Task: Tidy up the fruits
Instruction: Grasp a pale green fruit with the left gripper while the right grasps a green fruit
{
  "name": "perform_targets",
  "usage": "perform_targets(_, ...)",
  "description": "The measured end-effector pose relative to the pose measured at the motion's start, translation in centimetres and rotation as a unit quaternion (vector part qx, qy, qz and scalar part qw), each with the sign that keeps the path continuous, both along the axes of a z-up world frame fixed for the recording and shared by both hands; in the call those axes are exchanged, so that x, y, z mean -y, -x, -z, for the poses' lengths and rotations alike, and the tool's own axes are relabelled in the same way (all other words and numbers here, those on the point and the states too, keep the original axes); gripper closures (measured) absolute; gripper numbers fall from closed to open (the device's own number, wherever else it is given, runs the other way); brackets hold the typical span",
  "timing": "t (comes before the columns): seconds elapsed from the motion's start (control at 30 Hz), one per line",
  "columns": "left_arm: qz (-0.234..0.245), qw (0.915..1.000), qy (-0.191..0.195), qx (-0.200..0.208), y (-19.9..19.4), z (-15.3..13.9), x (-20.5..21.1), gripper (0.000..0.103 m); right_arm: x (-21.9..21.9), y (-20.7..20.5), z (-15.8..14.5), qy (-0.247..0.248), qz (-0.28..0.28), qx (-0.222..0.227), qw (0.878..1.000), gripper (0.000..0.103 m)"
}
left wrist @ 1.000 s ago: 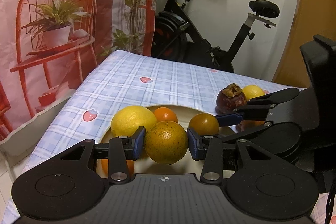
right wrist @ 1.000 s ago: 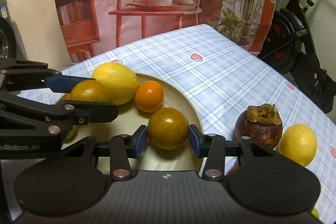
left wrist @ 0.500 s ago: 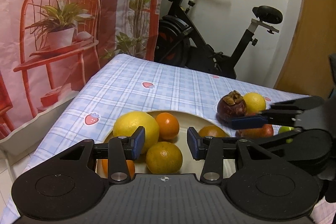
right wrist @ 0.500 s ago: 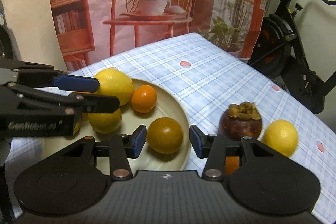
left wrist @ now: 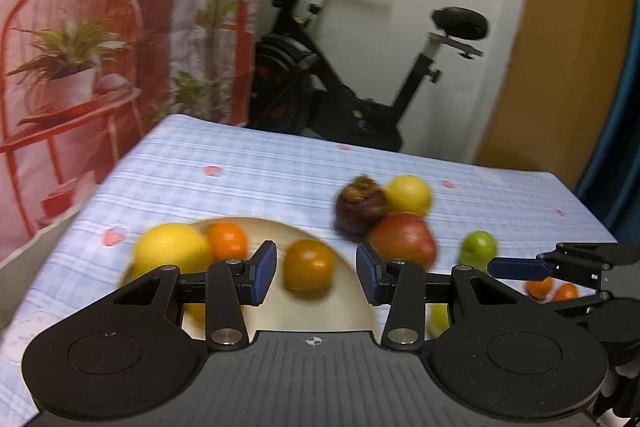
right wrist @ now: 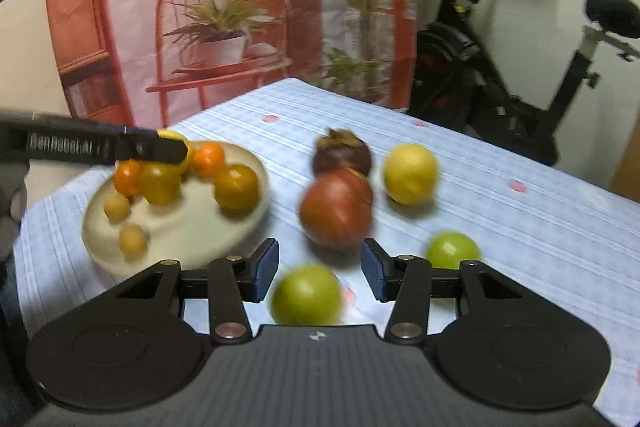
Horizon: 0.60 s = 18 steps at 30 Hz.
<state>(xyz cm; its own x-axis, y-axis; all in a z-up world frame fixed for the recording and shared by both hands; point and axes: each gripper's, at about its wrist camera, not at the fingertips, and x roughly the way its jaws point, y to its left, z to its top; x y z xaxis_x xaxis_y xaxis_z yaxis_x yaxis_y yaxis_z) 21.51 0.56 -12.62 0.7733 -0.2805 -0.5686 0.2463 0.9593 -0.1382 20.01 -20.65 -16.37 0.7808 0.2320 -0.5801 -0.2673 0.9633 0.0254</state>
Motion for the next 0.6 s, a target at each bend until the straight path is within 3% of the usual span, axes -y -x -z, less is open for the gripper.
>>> perform_targets(0.17, 0.036, 0.9993, -0.004, -0.013, 0.1, 0.8, 2.7, 0.057, 2.8, 2.9, 0.5, -0.016, 0.038, 0.012, 0.999, 0.054)
perform_targets(0.6, 0.092, 0.9948, -0.016, -0.041, -0.3, 2.1, 7.2, 0.056, 6.1, 4.7, 0.9, -0.040, 0.094, 0.025, 0.994, 0.054)
